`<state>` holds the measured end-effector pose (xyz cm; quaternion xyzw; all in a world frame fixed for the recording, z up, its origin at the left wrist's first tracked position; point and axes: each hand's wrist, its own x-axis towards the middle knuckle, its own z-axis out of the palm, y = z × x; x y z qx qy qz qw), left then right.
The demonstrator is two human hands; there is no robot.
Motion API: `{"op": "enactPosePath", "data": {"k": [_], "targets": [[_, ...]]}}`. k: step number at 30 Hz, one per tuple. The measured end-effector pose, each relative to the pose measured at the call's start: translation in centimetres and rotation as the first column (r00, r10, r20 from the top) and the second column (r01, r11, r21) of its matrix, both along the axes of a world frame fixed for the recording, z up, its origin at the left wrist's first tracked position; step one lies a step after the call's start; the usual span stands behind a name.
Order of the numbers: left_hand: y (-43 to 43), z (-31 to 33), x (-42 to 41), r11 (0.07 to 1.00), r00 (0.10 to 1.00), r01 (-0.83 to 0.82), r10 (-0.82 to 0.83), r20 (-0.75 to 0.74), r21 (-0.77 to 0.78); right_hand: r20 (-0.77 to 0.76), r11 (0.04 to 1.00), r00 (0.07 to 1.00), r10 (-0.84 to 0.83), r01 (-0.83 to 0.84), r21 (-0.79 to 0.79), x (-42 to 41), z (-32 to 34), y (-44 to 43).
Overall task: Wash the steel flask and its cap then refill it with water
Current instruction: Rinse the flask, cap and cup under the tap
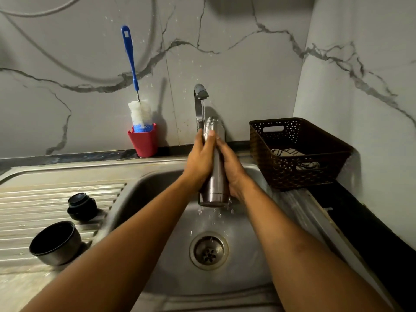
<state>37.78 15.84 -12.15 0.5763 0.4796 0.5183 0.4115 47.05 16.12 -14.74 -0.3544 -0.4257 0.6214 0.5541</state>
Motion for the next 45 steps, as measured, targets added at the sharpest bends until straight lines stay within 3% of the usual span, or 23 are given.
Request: {"op": "enactPosePath", "data": {"k": [3, 5, 7, 8, 11, 12, 15, 18, 21, 24, 26, 29, 32, 34, 37, 40, 43, 45], "targets": [[-0.3, 1.3, -0.8, 0.961, 0.979, -0.038, 0.091, 0.182, -0.274, 0.253, 0.999, 0.967, -0.034, 0.033, 0.006, -0.8, -0.1, -0.2], [-0.7, 0.9, -1.6, 0.908, 0.944, -0.021, 0.156, 0.292, -0.418, 0.488, 0.997, 0.869, -0.08, 0.06, 0.058, -1.0, -0.4, -0.6], [-1.2, -0.1, -2.2, 0.864, 0.918, -0.007, 0.205, 0.339, -0.503, 0.625, 0.99, 0.771, -0.12, 0.049, 0.131, -0.7, -0.9, -0.8], [-1.5, -0.6, -2.5, 0.846, 0.913, -0.014, 0.228, 0.337, -0.534, 0.693, 0.984, 0.706, -0.146, 0.034, 0.173, -0.5, -1.0, -0.8], [-2.6, -1.2, -3.0, 0.831, 0.931, -0.025, 0.222, 0.291, -0.556, 0.865, 0.945, 0.39, -0.314, 0.039, 0.325, 0.1, -1.0, -0.8], [-2.9, -1.2, -3.0, 0.844, 0.939, -0.017, 0.197, 0.28, -0.536, 0.873, 0.945, 0.37, -0.318, 0.05, 0.323, 0.3, -1.1, -0.7], [-4.2, -1.2, -2.3, 0.879, 0.956, 0.003, 0.138, 0.26, -0.477, 0.797, 0.973, 0.559, -0.228, 0.102, 0.207, 0.3, -1.6, -0.7], [-5.1, -1.6, -1.9, 0.907, 0.956, 0.003, 0.12, 0.267, -0.42, 0.826, 0.962, 0.494, -0.273, 0.146, 0.231, 0.0, -1.9, -0.7], [-5.4, -1.7, -2.1, 0.908, 0.959, -0.006, 0.123, 0.254, -0.418, 0.782, 0.973, 0.579, -0.229, 0.162, 0.165, -0.2, -2.6, -0.7], [-5.4, -1.9, -2.4, 0.92, 0.967, 0.002, 0.098, 0.236, -0.391, 0.826, 0.971, 0.513, -0.234, 0.166, 0.172, -0.4, -3.0, -0.5], [-5.5, -1.8, -2.5, 0.924, 0.968, -0.004, 0.099, 0.229, -0.383, 0.79, 0.978, 0.579, -0.2, 0.172, 0.121, -0.7, -3.0, -0.6], [-5.3, -1.9, -2.6, 0.924, 0.971, -0.012, 0.102, 0.215, -0.383, 0.834, 0.974, 0.508, -0.214, 0.175, 0.144, -1.0, -2.9, -0.7], [-5.8, -1.4, -2.5, 0.92, 0.967, -0.019, 0.117, 0.228, -0.392, 0.811, 0.981, 0.557, -0.179, 0.166, 0.102, -1.4, -3.0, -0.9], [-5.6, -1.7, -2.6, 0.918, 0.966, -0.021, 0.12, 0.227, -0.395, 0.848, 0.97, 0.479, -0.226, 0.187, 0.153, -1.2, -2.9, -0.8], [-5.9, -1.3, -2.4, 0.908, 0.963, -0.011, 0.122, 0.24, -0.418, 0.809, 0.978, 0.555, -0.191, 0.183, 0.105, -1.3, -2.8, -1.3], [-5.7, -1.5, -2.4, 0.907, 0.962, -0.031, 0.141, 0.233, -0.42, 0.854, 0.964, 0.455, -0.25, 0.203, 0.174, -1.5, -2.6, -1.4], [-5.8, -1.5, -2.5, 0.91, 0.964, -0.027, 0.133, 0.231, -0.414, 0.825, 0.971, 0.524, -0.214, 0.203, 0.123, -1.6, -2.8, -1.6], [-5.7, -1.7, -2.6, 0.911, 0.967, -0.026, 0.128, 0.222, -0.412, 0.848, 0.963, 0.472, -0.241, 0.223, 0.149, -1.6, -2.8, -1.6]]}}
